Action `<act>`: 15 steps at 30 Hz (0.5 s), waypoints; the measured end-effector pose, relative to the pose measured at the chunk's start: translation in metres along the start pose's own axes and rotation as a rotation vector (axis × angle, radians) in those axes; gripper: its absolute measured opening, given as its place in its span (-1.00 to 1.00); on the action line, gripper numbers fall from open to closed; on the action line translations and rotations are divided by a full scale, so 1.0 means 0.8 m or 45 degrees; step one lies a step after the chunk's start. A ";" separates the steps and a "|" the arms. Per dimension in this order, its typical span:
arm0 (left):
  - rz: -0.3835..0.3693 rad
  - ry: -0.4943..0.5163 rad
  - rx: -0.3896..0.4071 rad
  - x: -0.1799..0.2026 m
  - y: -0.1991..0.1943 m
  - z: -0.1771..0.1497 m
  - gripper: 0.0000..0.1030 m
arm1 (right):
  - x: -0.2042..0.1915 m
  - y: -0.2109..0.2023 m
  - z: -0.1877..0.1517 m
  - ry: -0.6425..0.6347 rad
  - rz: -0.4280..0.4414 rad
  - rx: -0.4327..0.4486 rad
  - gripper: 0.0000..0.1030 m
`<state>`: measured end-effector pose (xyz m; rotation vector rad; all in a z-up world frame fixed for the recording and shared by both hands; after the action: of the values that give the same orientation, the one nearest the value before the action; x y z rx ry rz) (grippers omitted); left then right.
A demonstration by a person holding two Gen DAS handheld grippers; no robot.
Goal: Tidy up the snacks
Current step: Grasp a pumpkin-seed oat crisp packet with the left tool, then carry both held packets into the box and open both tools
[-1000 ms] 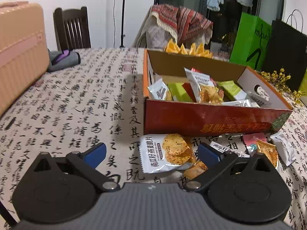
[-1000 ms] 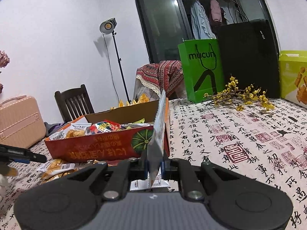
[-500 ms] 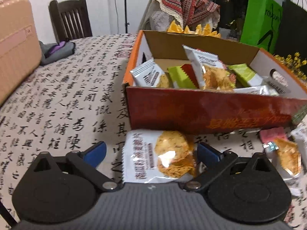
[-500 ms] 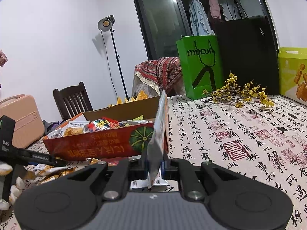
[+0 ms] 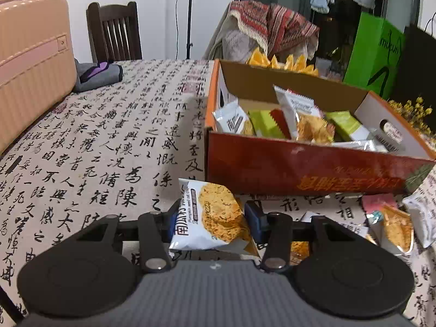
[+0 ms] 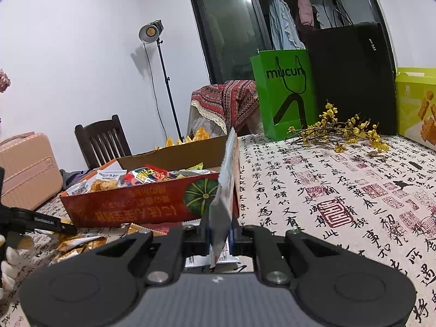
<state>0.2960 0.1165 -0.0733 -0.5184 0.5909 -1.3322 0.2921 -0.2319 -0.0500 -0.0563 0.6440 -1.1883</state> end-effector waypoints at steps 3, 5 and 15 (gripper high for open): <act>0.003 -0.005 0.066 -0.003 -0.020 0.003 -0.06 | -0.002 0.000 0.000 -0.016 -0.005 0.003 -0.77; 0.000 -0.013 0.106 -0.006 -0.035 0.006 -0.07 | -0.006 0.000 -0.001 -0.041 -0.011 0.009 -0.77; -0.041 -0.004 0.326 0.001 -0.104 0.049 -0.06 | -0.057 -0.013 0.016 -0.148 0.044 0.039 -0.77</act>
<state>0.2610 0.1023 0.0109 -0.3219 0.4031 -1.4133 0.2797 -0.1998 -0.0161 -0.0875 0.5226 -1.1524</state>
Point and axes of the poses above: each gripper's, at about its wrist camera, not at the fingertips, and y roughly the way its jaws point, x to its right, z to its top, the point moved 7 cm from there along y, roughly the way its jaws point, and after that the axes turned 13 degrees about y, right-handed, at the moved point
